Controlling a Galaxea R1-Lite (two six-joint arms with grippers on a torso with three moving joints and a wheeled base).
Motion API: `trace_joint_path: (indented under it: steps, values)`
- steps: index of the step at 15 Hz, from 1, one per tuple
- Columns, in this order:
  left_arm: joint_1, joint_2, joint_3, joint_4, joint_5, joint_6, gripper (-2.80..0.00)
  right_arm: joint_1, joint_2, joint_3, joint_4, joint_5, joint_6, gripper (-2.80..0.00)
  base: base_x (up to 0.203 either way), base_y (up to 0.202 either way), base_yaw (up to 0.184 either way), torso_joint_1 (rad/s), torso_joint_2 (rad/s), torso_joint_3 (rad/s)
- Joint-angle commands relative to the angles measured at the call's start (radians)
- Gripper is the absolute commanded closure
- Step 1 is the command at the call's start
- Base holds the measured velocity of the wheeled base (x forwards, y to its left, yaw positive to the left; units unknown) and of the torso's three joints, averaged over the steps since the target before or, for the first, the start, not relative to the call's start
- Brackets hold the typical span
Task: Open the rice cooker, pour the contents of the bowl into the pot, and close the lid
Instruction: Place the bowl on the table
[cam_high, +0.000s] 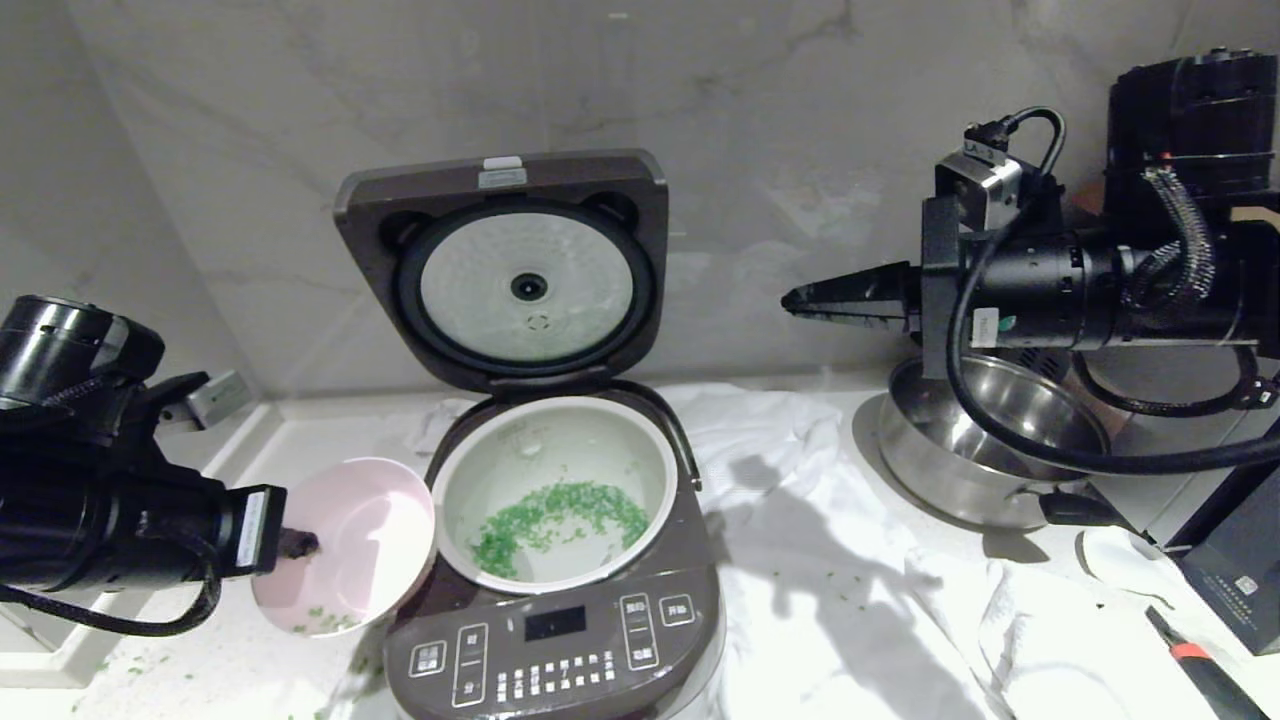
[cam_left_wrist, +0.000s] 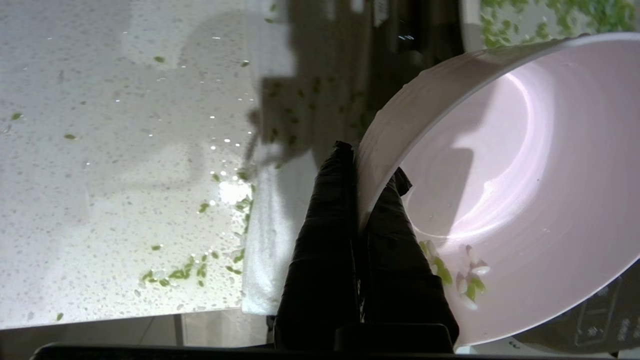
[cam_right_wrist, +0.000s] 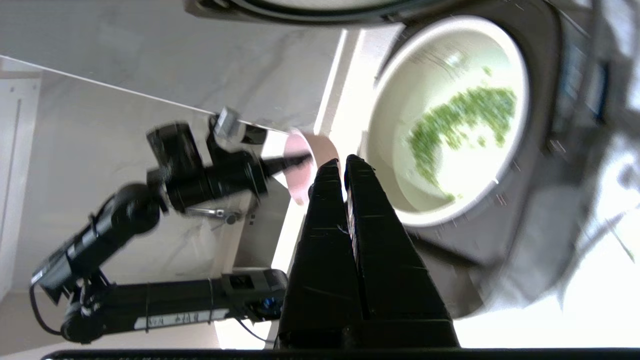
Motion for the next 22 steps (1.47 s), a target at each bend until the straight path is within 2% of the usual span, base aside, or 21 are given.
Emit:
trace_joint_path:
  steps: [1, 3, 6, 9, 12, 15, 17, 19, 22]
  values:
    - [0.098, 0.010, -0.011, 0.007, -0.027, 0.024, 0.00, -0.025, -0.114, 0.087, 0.002, 0.004, 0.004, 0.00, 0.000, 0.000, 0.000, 0.000, 0.00, 0.000]
    - [0.174, 0.011, -0.023, 0.007, -0.035, 0.063, 0.00, -0.046, -0.189, 0.150, 0.003, 0.004, 0.002, 0.00, 0.000, 0.000, 0.000, 0.000, 0.00, 0.000]
    - [0.285, 0.044, -0.054, 0.012, -0.040, 0.074, 0.00, -0.072, -0.289, 0.244, 0.015, 0.003, 0.002, 0.00, 0.000, 0.000, 0.000, 0.000, 0.00, 0.000]
    - [0.341, 0.061, -0.069, 0.136, -0.034, 0.083, 0.00, -0.094, -0.379, 0.321, 0.063, -0.013, 0.000, 0.00, 0.000, 0.000, 0.000, 0.000, 0.00, 0.000]
    - [0.429, 0.125, -0.037, 0.146, -0.036, 0.111, 0.00, -0.101, -0.440, 0.346, 0.145, -0.186, -0.051, 0.00, 0.000, 0.000, 0.000, 0.000, 0.00, 0.000]
    - [0.476, 0.169, 0.027, 0.146, -0.036, 0.143, 0.00, -0.100, -0.516, 0.369, 0.178, -0.255, -0.108, 0.00, 0.000, 0.000, 0.000, 0.000, 0.00, 0.000]
    - [0.499, 0.195, 0.058, 0.143, -0.031, 0.146, 0.00, -0.100, -0.554, 0.392, 0.181, -0.347, -0.138, 0.00, 0.000, 0.000, 0.000, 0.000, 0.00, 0.000]
    - [0.585, 0.231, 0.063, 0.139, -0.028, 0.169, 0.00, -0.100, -0.593, 0.432, 0.181, -0.438, -0.209, 0.00, 0.000, 0.000, 0.000, 0.000, 0.00, 0.000]
    - [0.729, 0.285, 0.070, 0.137, -0.032, 0.267, 0.00, -0.100, -0.689, 0.472, 0.182, -0.559, -0.305, 0.00, 0.000, 0.000, 0.000, 0.000, 0.00, 0.000]
